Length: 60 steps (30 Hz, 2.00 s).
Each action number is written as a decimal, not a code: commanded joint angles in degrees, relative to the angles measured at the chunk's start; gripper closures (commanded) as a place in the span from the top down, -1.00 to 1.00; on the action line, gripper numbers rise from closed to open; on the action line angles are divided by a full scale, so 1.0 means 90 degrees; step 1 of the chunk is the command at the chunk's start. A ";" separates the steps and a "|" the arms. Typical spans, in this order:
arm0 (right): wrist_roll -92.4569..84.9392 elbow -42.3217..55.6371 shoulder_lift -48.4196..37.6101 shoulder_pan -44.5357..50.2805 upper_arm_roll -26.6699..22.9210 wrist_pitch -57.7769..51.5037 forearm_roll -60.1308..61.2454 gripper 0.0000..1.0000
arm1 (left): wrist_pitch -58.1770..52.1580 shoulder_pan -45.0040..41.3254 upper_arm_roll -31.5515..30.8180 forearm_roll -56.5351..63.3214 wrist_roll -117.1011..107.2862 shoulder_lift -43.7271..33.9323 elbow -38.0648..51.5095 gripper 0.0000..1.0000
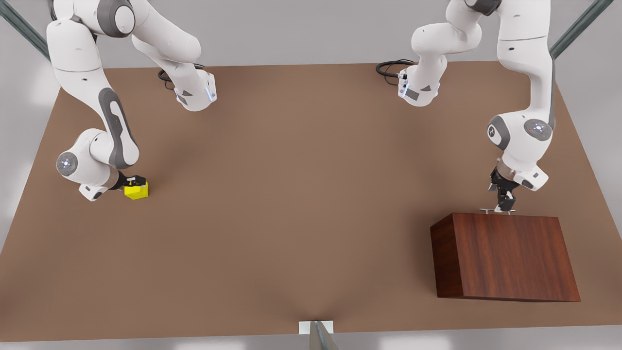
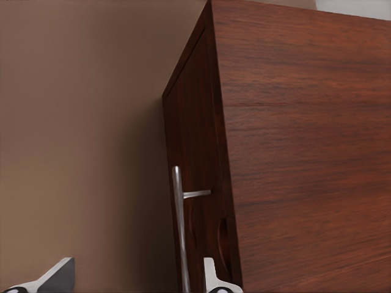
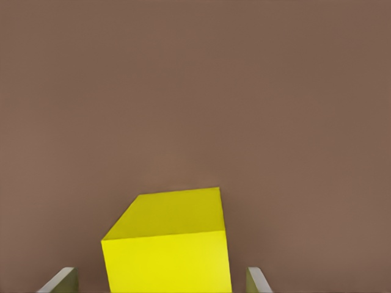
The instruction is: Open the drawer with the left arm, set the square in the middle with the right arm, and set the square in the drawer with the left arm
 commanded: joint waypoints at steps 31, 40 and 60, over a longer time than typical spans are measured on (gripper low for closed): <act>-0.0576 -0.0176 0.0336 0.0038 0.0098 0.0762 -0.0196 0.36 | -0.0265 0.0079 0.0117 0.0022 0.0029 0.0103 -0.0016 1.00; -0.0576 -0.0137 0.0307 0.0048 0.0099 0.0723 -0.0186 0.26 | -0.0578 0.0079 0.0205 0.0032 0.0039 -0.0043 -0.0036 1.00; 0.3193 0.3894 0.1194 0.3113 0.2462 -0.1484 -0.0147 0.28 | -0.1163 0.0079 0.0225 0.0032 0.0019 -0.0131 -0.0055 1.00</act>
